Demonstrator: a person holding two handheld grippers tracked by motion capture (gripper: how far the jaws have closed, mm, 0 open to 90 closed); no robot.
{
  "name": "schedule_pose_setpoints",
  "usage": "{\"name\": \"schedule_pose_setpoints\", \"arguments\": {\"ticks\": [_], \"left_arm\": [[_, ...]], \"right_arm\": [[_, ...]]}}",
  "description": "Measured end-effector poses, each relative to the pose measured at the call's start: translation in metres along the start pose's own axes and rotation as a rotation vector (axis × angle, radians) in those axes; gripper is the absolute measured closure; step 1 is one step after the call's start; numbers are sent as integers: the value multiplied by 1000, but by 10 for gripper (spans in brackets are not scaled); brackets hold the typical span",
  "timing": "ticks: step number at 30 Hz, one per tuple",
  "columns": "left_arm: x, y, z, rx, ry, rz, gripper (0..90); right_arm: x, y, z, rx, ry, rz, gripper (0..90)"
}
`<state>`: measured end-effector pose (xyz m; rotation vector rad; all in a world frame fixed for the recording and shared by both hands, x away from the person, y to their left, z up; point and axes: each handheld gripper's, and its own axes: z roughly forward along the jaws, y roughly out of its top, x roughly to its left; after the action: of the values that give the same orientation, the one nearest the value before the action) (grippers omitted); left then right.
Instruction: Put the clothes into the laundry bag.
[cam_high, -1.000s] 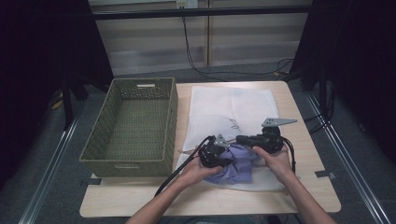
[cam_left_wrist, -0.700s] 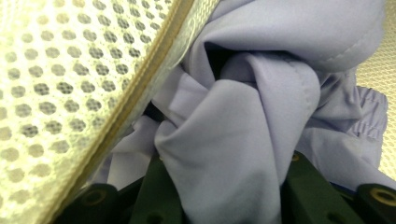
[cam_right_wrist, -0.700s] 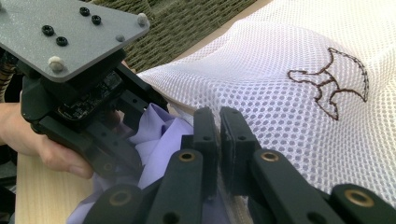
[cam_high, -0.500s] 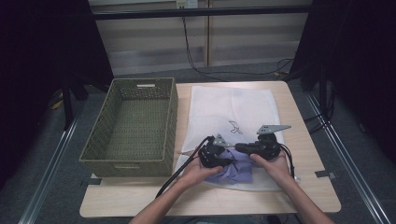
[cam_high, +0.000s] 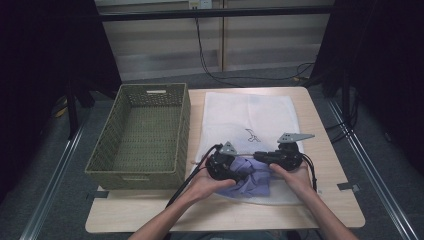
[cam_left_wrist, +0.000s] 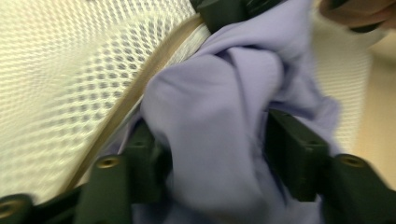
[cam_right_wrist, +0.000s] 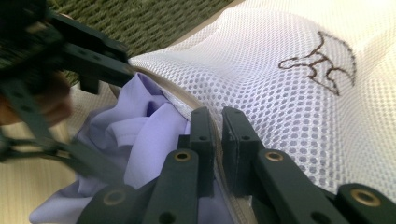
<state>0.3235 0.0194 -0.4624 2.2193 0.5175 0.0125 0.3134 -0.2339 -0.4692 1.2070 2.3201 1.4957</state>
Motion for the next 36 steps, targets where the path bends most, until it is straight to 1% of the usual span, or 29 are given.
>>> {"name": "schedule_pose_setpoints", "arguments": {"ticks": [1, 2, 3, 4, 5, 6, 7, 8, 11, 12, 13, 15, 16, 17, 18, 19, 20, 23, 25, 27, 28, 29, 30, 31, 32, 33, 34, 35, 36], "left_arm": [[0, 0, 0, 0, 0, 0, 359], [-1, -1, -10, -21, -3, -7, 343], [-1, -1, -10, -21, -3, -7, 335], [-5, -3, -23, -30, -1, 6, 337], [-5, -3, -23, -30, -1, 6, 343], [-6, -4, -26, -38, 0, 9, 356], [-10, -8, -37, -35, 14, 21, 393], [-10, -8, -37, -35, 14, 21, 450], [-13, -19, -52, -41, 18, 4, 494], [-13, -19, -52, -41, 18, 4, 505], [-15, -25, -59, -33, 14, 8, 512], [-17, -31, -64, -20, 7, 13, 559], [-20, -37, -67, -2, 7, 28, 586], [-20, -37, -67, -2, 7, 28, 619], [-22, -41, -69, 14, 19, 33, 660], [-25, -50, -73, 54, 34, 33, 690], [-24, -55, -75, 61, 22, 34, 701], [-23, -64, -75, 77, 23, 32, 697], [-22, -72, -71, 94, 22, 28, 693], [-21, -74, -69, 109, 24, 42, 703], [-20, -74, -68, 132, 32, 77, 703], [-20, -75, -66, 126, 32, 49, 711], [-19, -77, -63, 145, 20, 36, 725], [-18, -78, -61, 176, 28, 49, 730], [-18, -79, -57, 178, 22, 39, 732], [-17, -79, -57, 210, 21, 70, 739], [-17, -79, -57, 210, 21, 70, 745], [-19, -81, -52, 194, 37, 44, 745], [-17, -80, -53, 227, 28, 76, 746]], "right_arm": [[0, 0, 0, 0, 0, 0, 827], [0, 1, -2, -16, -2, -1, 818], [0, 1, -2, -16, -2, -1, 818], [0, 2, -2, -18, 2, -1, 810], [0, 2, -2, -18, 2, -1, 810], [1, 3, -2, -18, 7, 1, 802], [2, 3, -1, -13, 9, 1, 799], [2, 3, -1, -13, 9, 1, 799], [3, 4, -3, -27, 4, 7, 739], [3, 5, -4, -34, 4, 7, 732], [3, 5, -5, -37, 5, 8, 721], [4, 7, -8, -50, 6, 3, 660], [6, 8, -9, -57, 8, 9, 634], [7, 10, -12, -65, 9, 2, 628], [8, 11, -14, -80, 8, 2, 618], [10, 13, -17, -92, 10, 3, 615], [11, 14, -20, -108, 9, 0, 615], [15, 16, -25, -135, 5, -8, 612], [23, 19, -29, -151, 34, -21, 604], [31, 20, -28, -138, 54, -44, 603], [31, 20, -28, -138, 54, -44, 603], [36, 20, -26, -129, 69, -55, 602], [44, 19, -22, -111, 96, -73, 605], [48, 18, -19, -98, 108, -78, 606], [51, 17, -16, -88, 121, -85, 606], [54, 16, -13, -73, 136, -91, 607], [58, 15, -10, -56, 151, -96, 606], [62, 13, -7, -43, 165, -106, 607], [65, 13, -4, -30, 181, -110, 610]]}}
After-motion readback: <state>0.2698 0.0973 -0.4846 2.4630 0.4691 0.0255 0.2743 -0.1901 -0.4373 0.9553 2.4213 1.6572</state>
